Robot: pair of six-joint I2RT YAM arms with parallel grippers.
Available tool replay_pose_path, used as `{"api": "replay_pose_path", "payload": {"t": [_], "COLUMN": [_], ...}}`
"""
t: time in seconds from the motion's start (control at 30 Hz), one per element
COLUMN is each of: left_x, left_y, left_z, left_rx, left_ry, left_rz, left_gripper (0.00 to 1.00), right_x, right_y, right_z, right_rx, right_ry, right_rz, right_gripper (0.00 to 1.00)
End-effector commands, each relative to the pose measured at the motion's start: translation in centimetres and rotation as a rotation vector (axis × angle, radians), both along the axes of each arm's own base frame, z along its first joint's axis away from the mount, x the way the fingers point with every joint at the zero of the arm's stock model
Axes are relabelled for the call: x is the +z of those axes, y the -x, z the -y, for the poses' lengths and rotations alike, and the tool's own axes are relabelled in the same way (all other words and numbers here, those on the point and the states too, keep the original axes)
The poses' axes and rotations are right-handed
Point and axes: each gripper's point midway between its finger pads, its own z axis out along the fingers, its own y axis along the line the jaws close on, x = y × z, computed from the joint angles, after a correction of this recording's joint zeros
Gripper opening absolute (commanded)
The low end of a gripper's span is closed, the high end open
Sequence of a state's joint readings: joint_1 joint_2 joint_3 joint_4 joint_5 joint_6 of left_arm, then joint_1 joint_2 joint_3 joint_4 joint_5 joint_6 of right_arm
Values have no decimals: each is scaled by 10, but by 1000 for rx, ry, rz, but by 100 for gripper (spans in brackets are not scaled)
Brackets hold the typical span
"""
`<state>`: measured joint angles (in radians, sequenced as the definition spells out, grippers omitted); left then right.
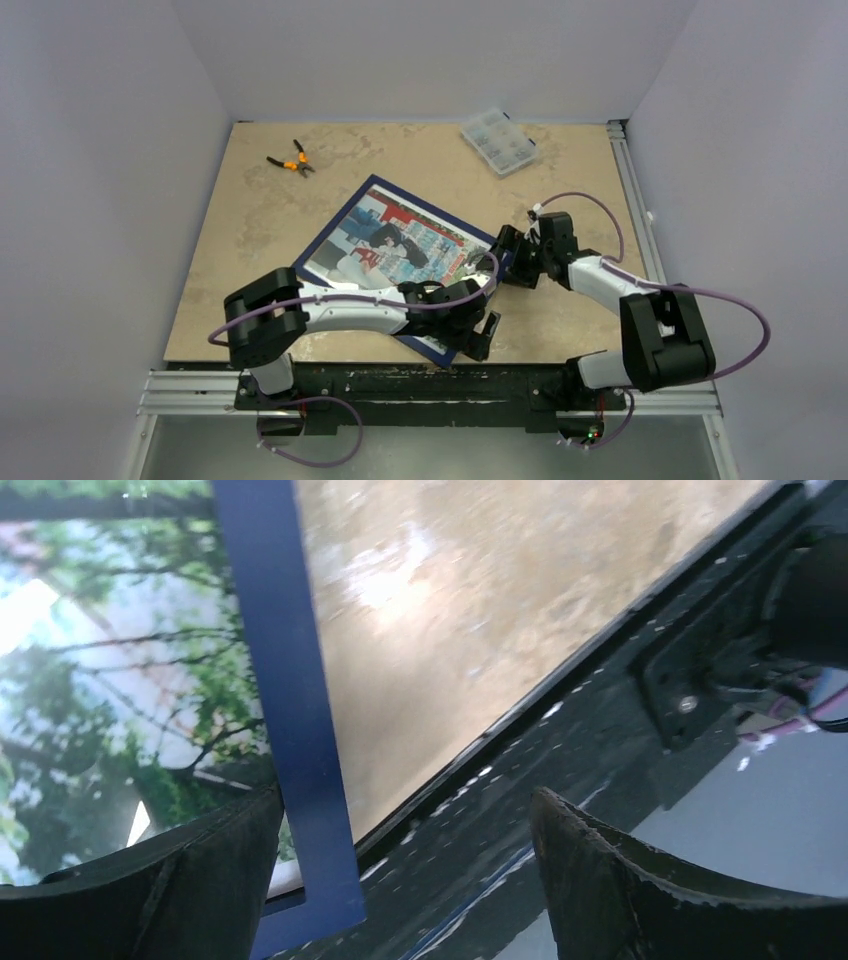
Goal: Put the photo into the frame
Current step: Adjust the photo frame at the center of the board.
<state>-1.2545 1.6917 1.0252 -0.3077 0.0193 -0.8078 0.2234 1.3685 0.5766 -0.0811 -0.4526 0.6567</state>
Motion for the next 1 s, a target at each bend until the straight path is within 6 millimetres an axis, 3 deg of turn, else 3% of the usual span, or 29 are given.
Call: {"api": "replay_pose_path", "payload": {"t": [0.0,0.17,0.3,0.43,0.47,0.57,0.77,0.87,0.97], "left_x": [29,45,73,100,111,110,91,83,84], "left_y": [16,-3,-26,-47,-55,-72,-106,-112,-110], "left_z": [63,72,53,20,7,-36,-144,-200,-239], "left_rx": [-112,-83,-21,44,73,161,444,597,697], "left_ry": [180,238,322,409,434,430,387,327,259], "left_rz": [-40,-18,26,54,72,93,130,161,203], "left_gripper": [88,90,94,95,95,96,96,96,97], "right_x": [14,21,19,12,12,9,10,8,2], "right_y": [-41,-57,-43,-17,-11,7,31,38,45], "right_z": [-5,0,17,29,30,34,31,23,9], "right_rx": [23,75,63,67,70,87,133,161,190], "right_ry": [45,129,212,258,264,285,324,343,362], "right_rz": [93,110,100,68,64,53,38,38,30], "right_gripper": [89,91,92,92,91,90,85,80,72]}}
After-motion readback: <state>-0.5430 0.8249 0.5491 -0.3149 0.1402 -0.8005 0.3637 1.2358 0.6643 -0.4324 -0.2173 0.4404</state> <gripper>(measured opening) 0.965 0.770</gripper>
